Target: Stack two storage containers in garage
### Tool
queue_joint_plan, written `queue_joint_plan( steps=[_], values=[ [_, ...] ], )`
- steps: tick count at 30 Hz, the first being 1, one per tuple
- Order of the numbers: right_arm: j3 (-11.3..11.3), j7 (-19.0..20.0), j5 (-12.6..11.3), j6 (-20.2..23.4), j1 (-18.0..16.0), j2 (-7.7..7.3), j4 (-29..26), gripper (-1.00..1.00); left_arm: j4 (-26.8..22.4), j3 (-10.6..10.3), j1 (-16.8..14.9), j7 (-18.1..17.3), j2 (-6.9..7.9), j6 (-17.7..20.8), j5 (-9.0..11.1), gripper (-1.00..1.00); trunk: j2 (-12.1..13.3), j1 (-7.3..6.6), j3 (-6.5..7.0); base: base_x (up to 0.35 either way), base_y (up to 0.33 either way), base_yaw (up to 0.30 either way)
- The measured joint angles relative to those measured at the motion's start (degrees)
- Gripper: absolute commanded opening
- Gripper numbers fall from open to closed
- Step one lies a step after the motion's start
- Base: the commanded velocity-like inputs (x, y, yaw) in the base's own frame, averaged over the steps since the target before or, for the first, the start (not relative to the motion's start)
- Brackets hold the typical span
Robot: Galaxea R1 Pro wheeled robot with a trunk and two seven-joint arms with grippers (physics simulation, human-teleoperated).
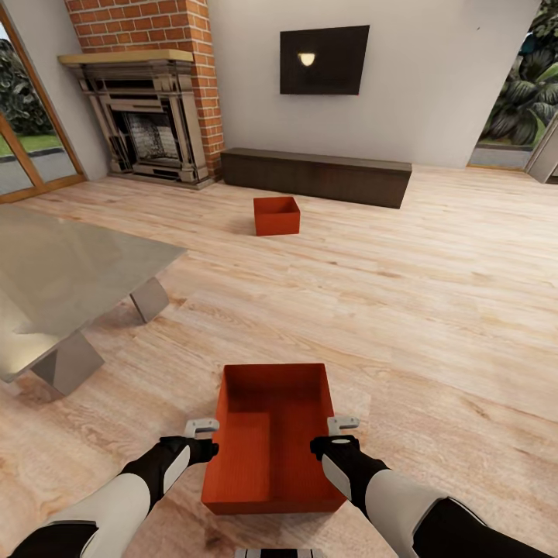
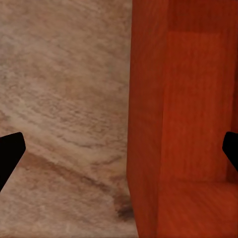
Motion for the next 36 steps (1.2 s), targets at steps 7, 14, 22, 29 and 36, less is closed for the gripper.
queue_joint_plan(
  steps=[7,14,22,29,36],
  values=[
    [-0.02,0.0,0.0,0.0,-0.01,0.0,0.0,1.0,0.0,0.01,0.0,0.0,0.0,0.0,0.0,1.0,0.0,0.0,0.0,0.0,0.0,0.0],
    [-0.07,0.0,0.05,0.01,0.0,0.0,0.0,1.0,0.0,0.05,0.0,0.0,0.0,0.0,0.0,1.0,0.0,0.0,0.0,0.0,0.0,0.0],
    [-0.06,0.04,0.73,0.03,-0.01,0.0,0.0,1.0,0.0,0.05,0.0,0.0,0.0,0.0,0.0,1.0,0.0,0.0,0.0,0.0,0.0,0.0],
    [-0.01,0.08,1.17,0.08,0.0,0.0,0.0,1.0,-0.04,0.07,0.0,0.0,0.0,0.0,0.0,1.0,0.0,0.0,0.0,0.0,0.0,0.0],
    [-0.04,0.24,1.16,0.09,-0.01,0.0,0.0,1.0,-0.08,0.07,0.0,0.0,0.0,0.0,0.0,1.0,0.0,0.0,0.0,0.0,0.0,0.0]
  ],
)
